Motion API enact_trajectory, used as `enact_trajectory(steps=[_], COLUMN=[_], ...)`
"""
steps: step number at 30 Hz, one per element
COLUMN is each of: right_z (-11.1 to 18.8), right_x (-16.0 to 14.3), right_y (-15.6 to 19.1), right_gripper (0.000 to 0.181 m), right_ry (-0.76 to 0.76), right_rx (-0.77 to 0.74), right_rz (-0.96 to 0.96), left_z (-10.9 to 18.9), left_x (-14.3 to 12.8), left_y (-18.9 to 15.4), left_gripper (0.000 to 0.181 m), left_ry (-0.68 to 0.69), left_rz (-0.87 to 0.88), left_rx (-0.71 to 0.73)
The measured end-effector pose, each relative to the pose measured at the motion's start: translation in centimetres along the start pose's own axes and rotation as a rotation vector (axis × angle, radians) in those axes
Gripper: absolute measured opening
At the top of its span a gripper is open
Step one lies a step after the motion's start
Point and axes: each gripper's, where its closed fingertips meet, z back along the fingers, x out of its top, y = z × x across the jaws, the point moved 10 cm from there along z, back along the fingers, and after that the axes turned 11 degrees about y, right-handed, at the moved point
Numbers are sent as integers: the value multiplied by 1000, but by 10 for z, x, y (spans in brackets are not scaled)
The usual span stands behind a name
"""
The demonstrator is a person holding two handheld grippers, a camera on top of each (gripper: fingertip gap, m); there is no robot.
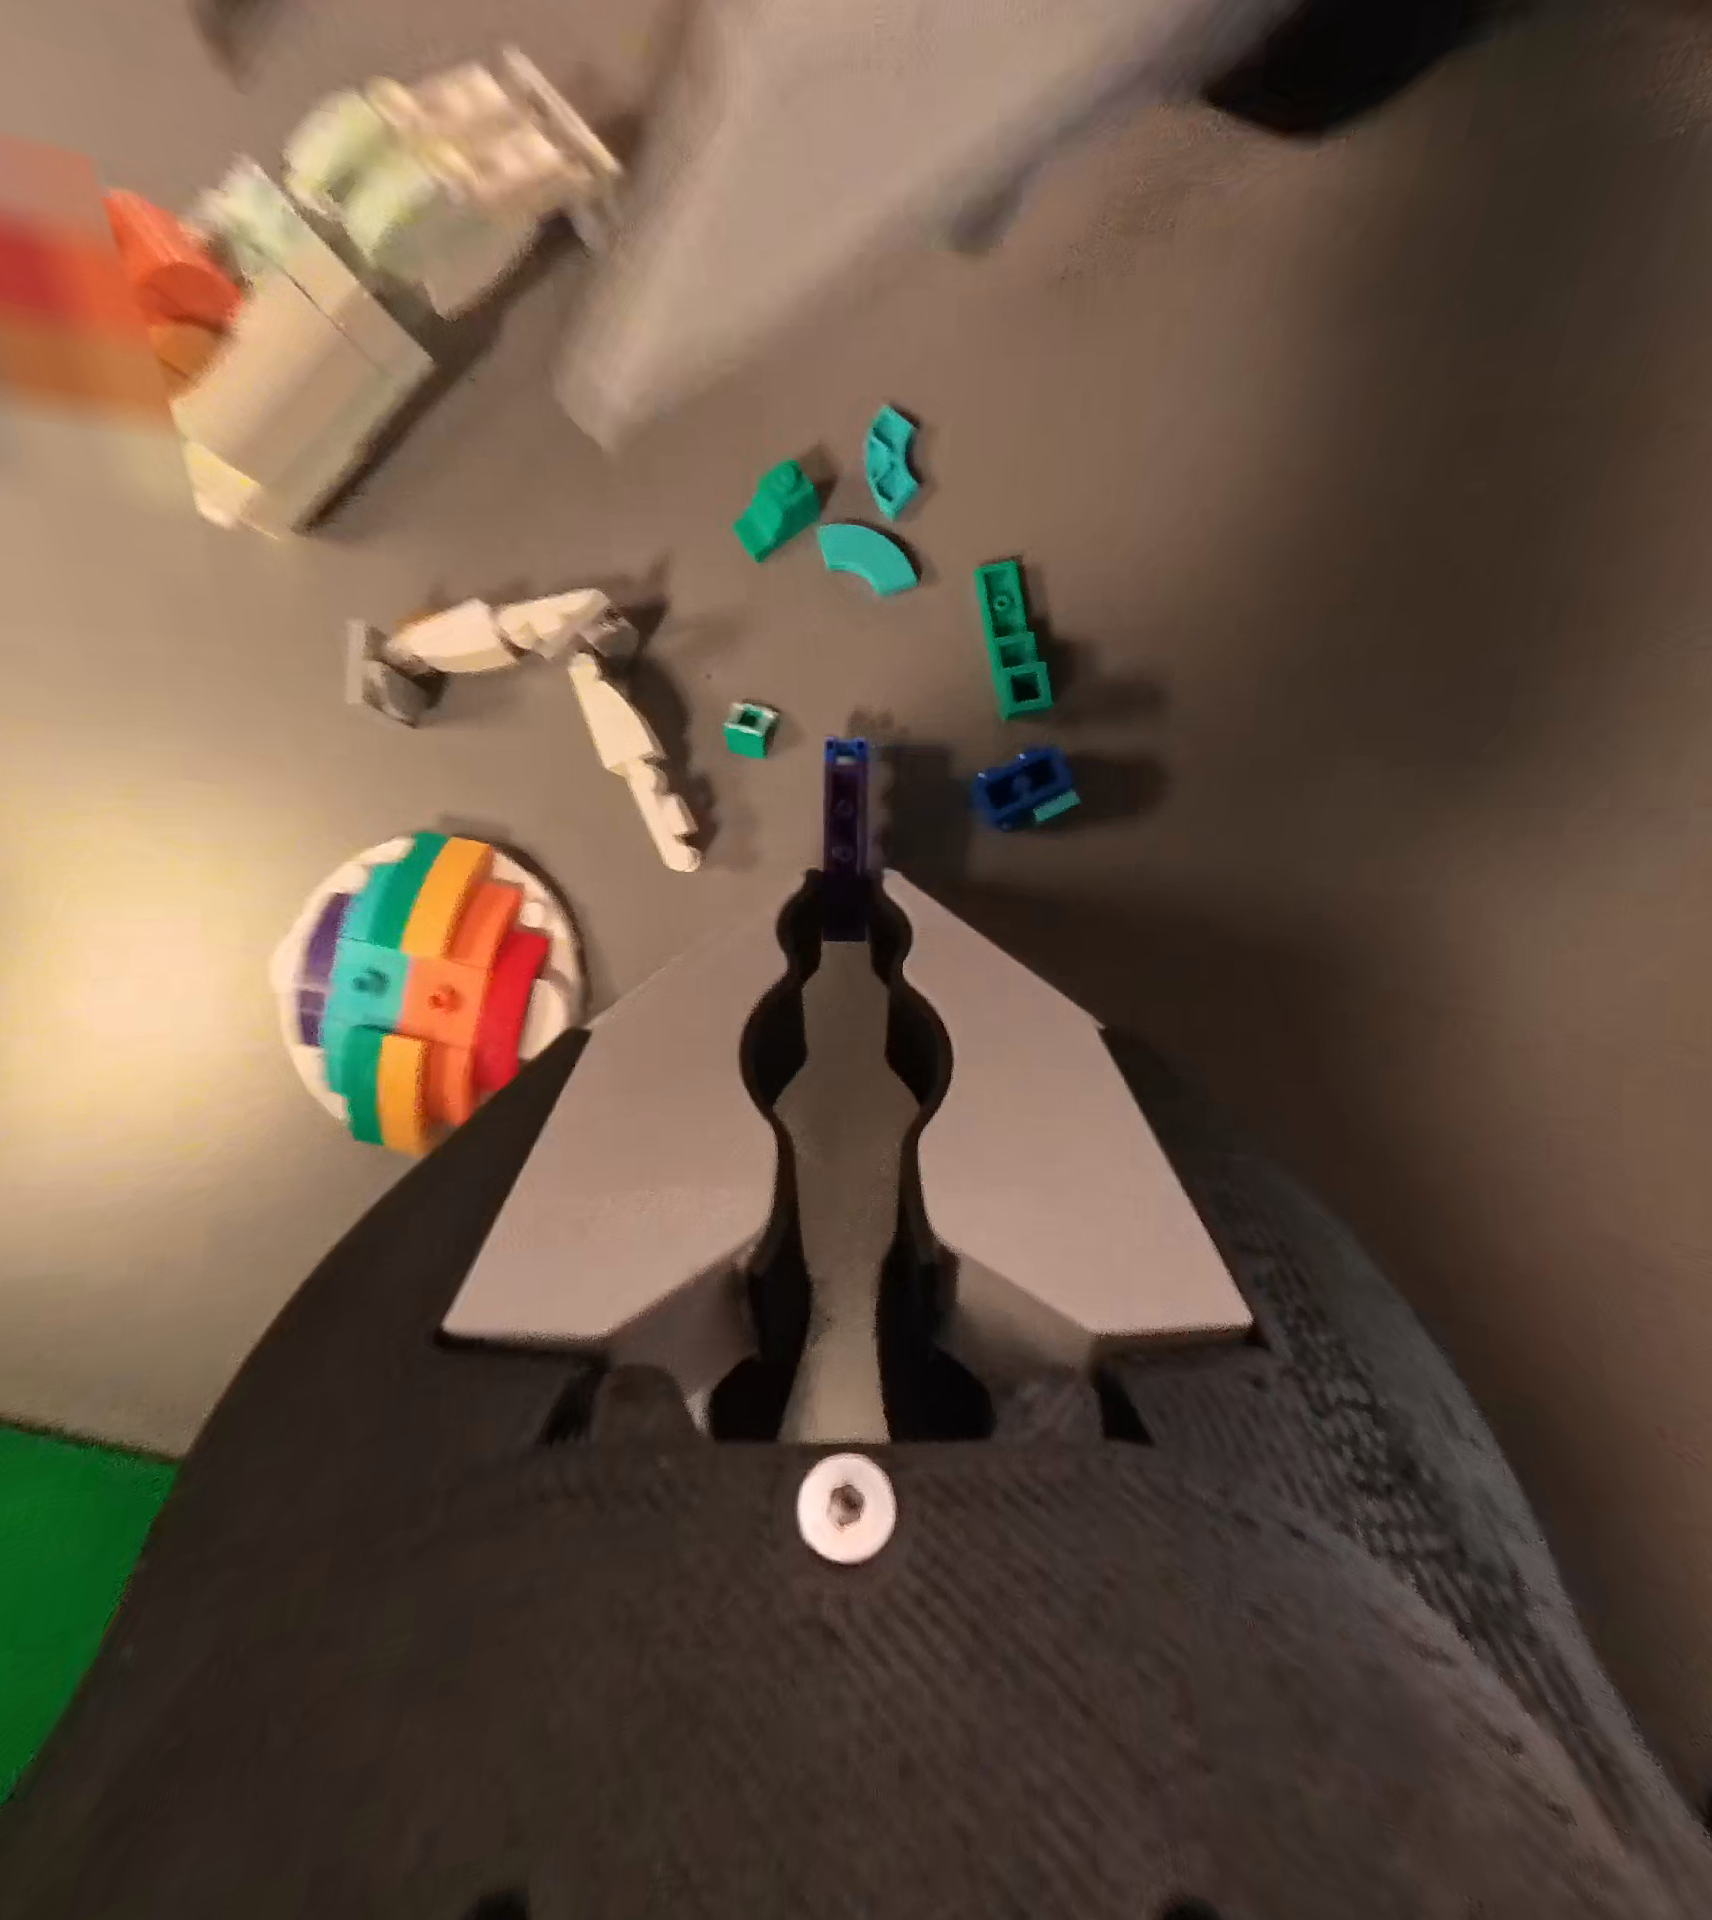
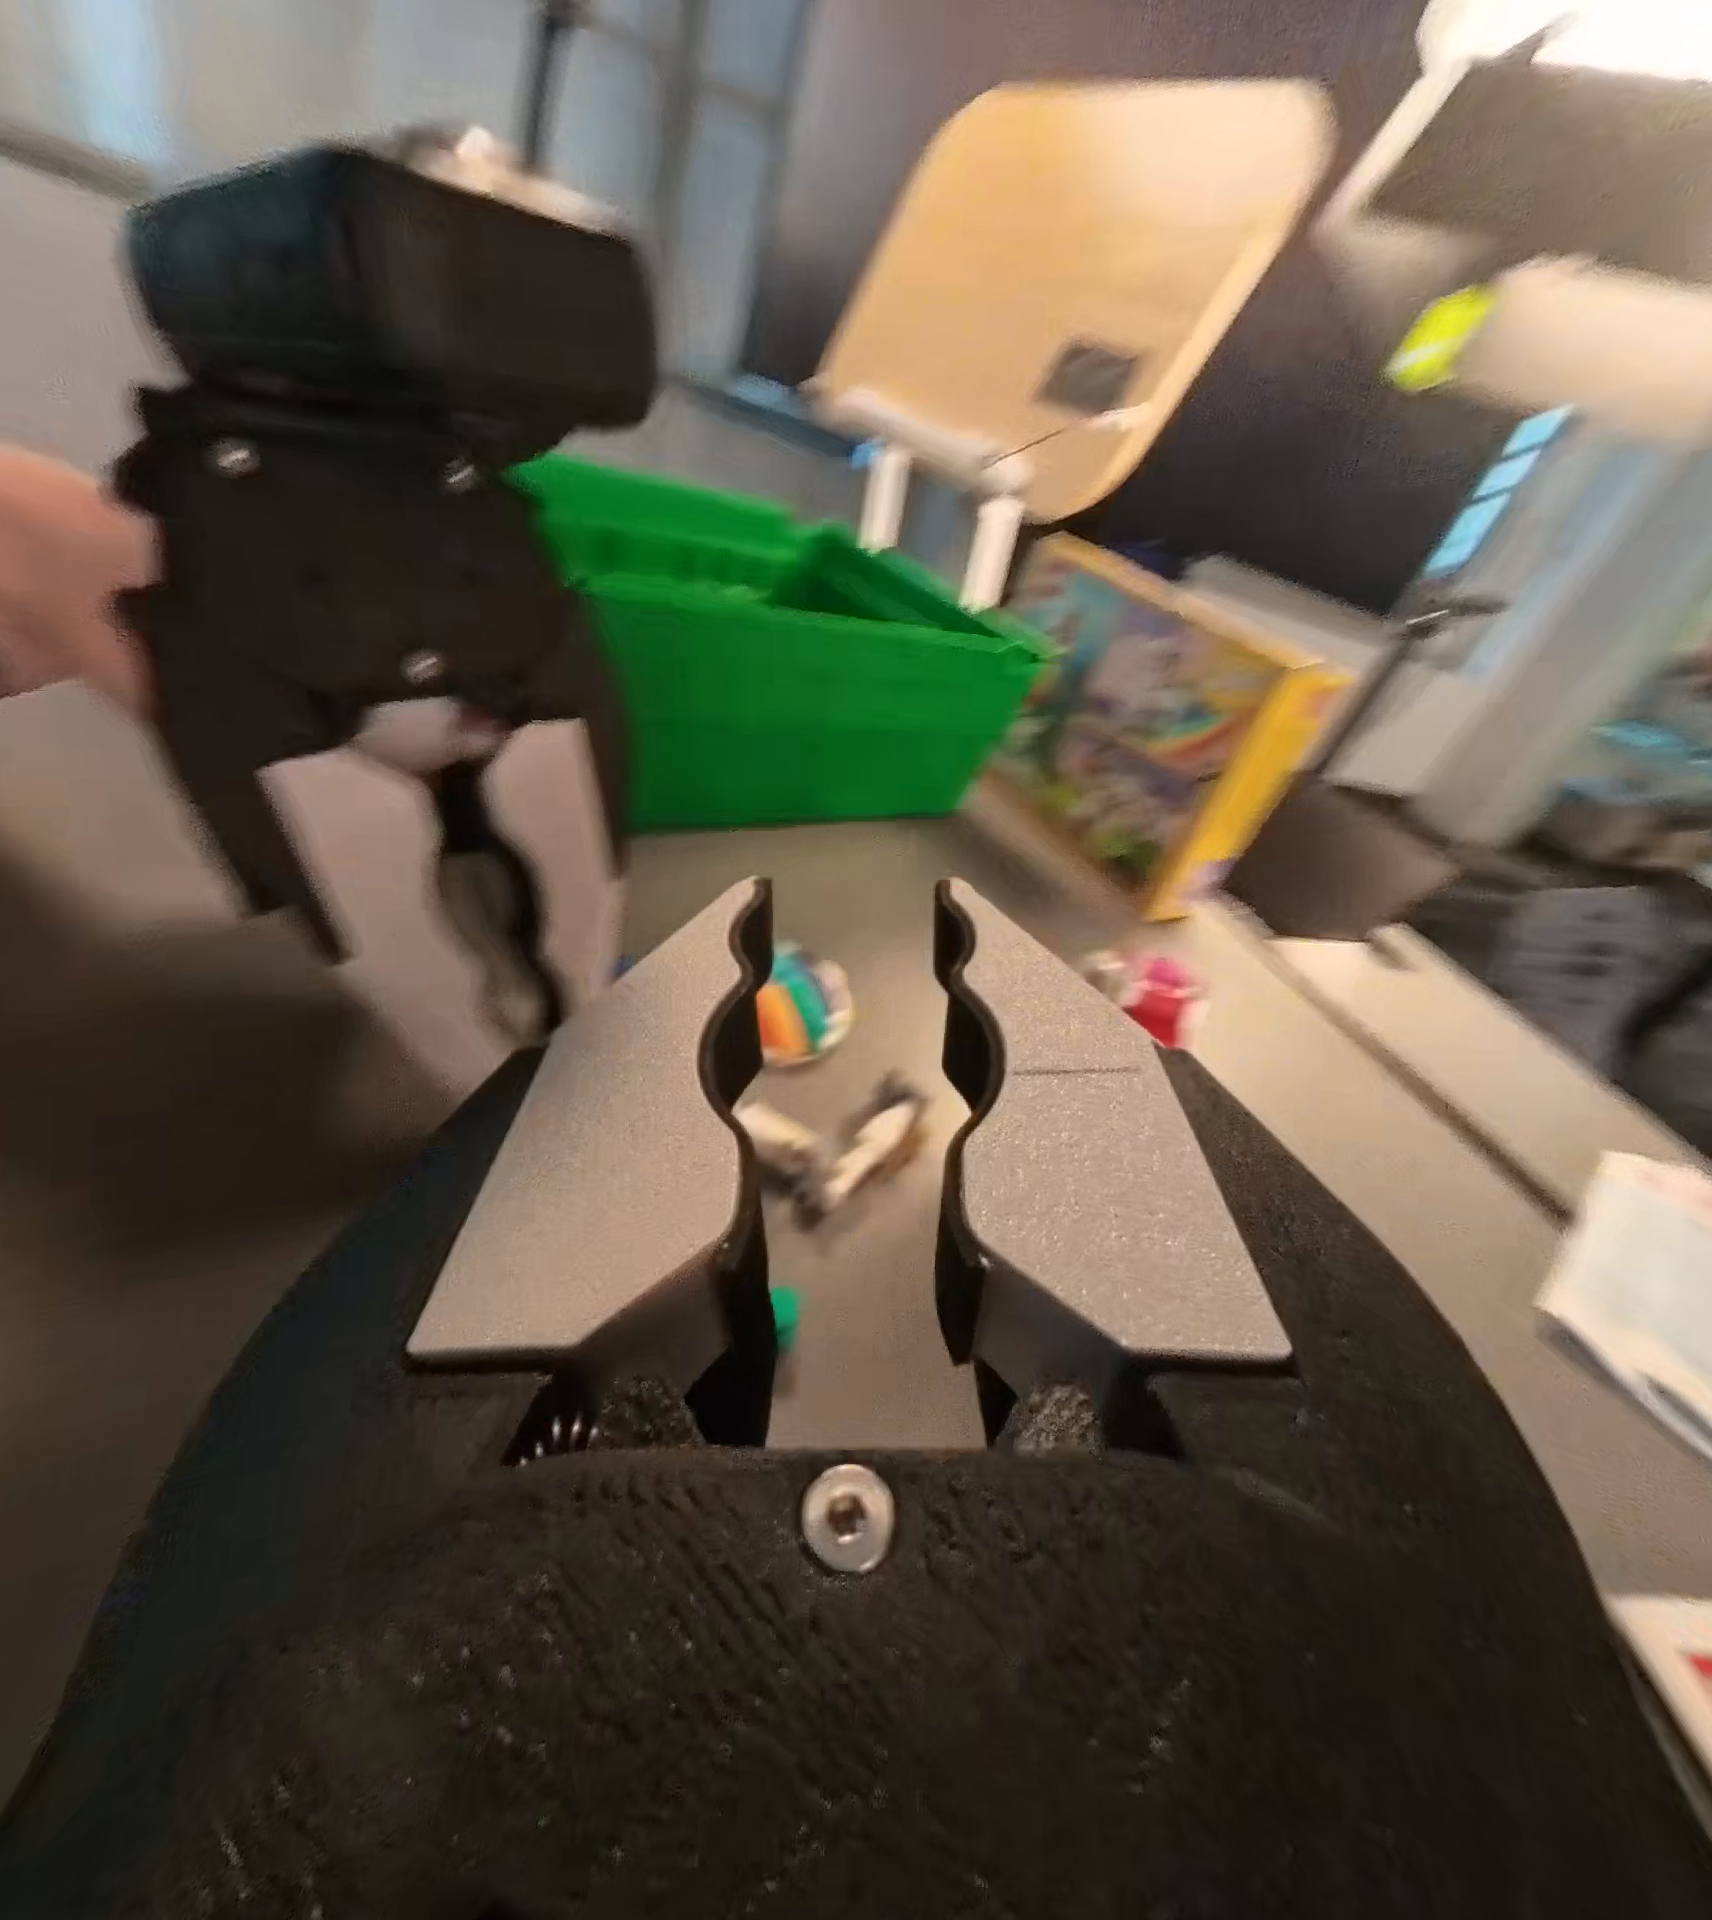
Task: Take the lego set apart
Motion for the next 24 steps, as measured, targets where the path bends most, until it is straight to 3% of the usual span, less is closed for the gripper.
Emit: enact_trajectory(steps=[1,6,12,20,24], right_z=[-1,-11,-25,-30,-29], right_x=[-1,-8,-10,-14,-11], right_y=[4,25,44,48,43], right_gripper=[32,35,11,7,6], right_ry=[59,331,453,531,544], right_rx=[70,60,45,-4,72], right_rz=[16,321,549,668,489], left_z=[3,17,14,12,12], left_x=[0,-1,-1,-3,-7], left_y=[0,-6,-12,-12,-19], left_gripper=[7,7,8,8,8], left_ry=[-38,-133,-103,-82,-114], left_rz=[-12,-92,-192,-237,-304], left_rx=[54,232,272,293,370])
